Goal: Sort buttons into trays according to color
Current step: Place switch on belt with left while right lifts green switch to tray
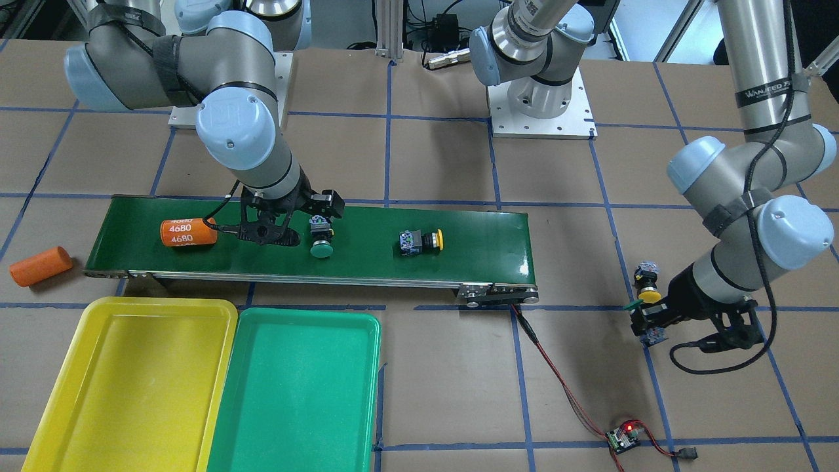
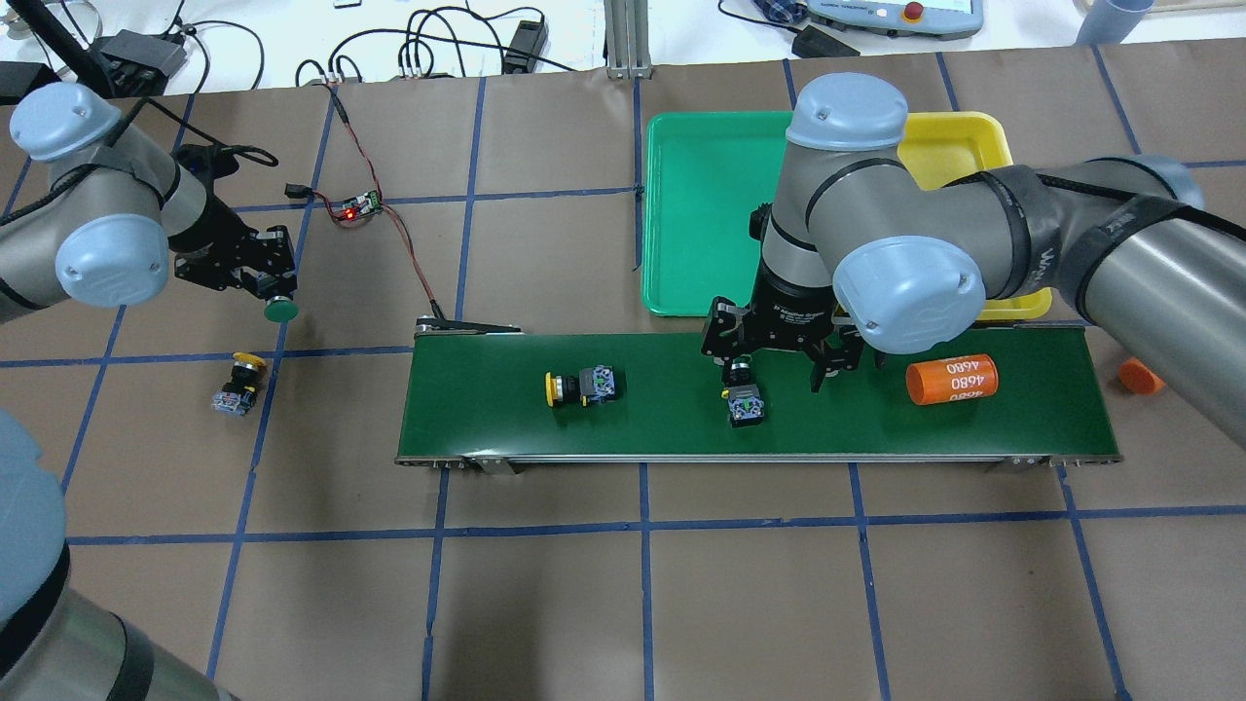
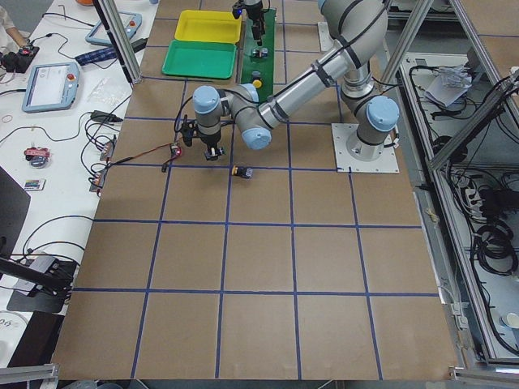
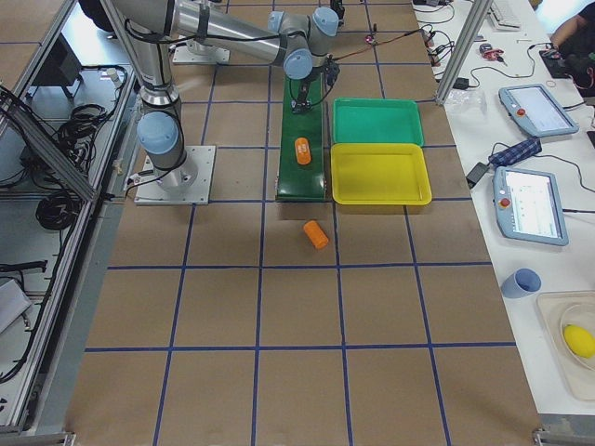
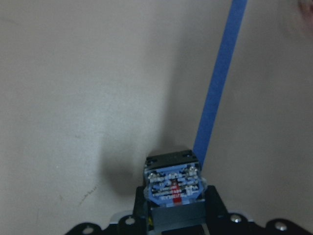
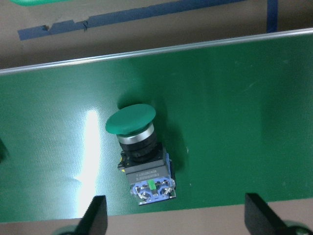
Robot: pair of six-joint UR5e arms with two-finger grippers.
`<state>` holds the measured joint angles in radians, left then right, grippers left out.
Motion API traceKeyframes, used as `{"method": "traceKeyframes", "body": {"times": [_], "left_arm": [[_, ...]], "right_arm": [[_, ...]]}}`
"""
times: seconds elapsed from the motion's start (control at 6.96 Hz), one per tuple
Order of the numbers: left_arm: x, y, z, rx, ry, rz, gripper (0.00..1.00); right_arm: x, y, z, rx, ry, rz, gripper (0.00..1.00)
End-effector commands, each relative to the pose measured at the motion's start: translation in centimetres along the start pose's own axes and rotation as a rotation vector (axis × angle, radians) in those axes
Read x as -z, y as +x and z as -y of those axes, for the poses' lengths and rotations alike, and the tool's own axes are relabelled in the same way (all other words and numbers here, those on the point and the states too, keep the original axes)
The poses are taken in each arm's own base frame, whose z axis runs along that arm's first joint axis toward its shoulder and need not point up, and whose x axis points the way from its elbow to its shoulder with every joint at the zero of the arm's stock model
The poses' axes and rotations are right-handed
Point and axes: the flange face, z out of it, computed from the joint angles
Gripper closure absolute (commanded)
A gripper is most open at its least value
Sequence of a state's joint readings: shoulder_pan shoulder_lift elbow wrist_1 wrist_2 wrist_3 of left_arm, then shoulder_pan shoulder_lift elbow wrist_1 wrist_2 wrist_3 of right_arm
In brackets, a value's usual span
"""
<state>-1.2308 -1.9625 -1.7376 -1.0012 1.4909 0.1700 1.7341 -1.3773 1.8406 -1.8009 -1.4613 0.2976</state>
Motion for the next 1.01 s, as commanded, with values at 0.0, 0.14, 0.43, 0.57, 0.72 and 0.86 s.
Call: {"method": "traceKeyframes", "body": {"times": [0.0,0.14,0.43,0.57,0.72,0.86], "left_arm": [[4.6,12.1,-4.7,-0.264,-0.024,0.003,1.0],[5.4,14.3,-8.2,-0.298,-0.114,-0.013,1.0],[3.2,15.3,-14.5,-0.31,-0.186,-0.032,1.0],[2.5,17.3,-15.1,-0.342,-0.148,-0.025,1.0],[1.6,19.3,-15.1,-0.224,-0.131,-0.015,1.0],[1.0,20.9,-15.5,-0.182,-0.116,-0.007,1.0]], "right_arm": [[-0.9,-0.1,0.3,0.002,-0.018,-0.005,0.0],[-1.5,-0.1,0.7,0.003,-0.032,-0.01,0.0],[-3.6,0.0,2.0,-0.004,-0.055,-0.033,0.0],[-4.0,0.0,2.2,-0.005,-0.061,-0.041,0.06],[-4.0,0.1,2.3,-0.006,-0.06,-0.044,0.38],[-3.9,0.2,2.4,-0.006,-0.057,-0.041,0.77]]}}
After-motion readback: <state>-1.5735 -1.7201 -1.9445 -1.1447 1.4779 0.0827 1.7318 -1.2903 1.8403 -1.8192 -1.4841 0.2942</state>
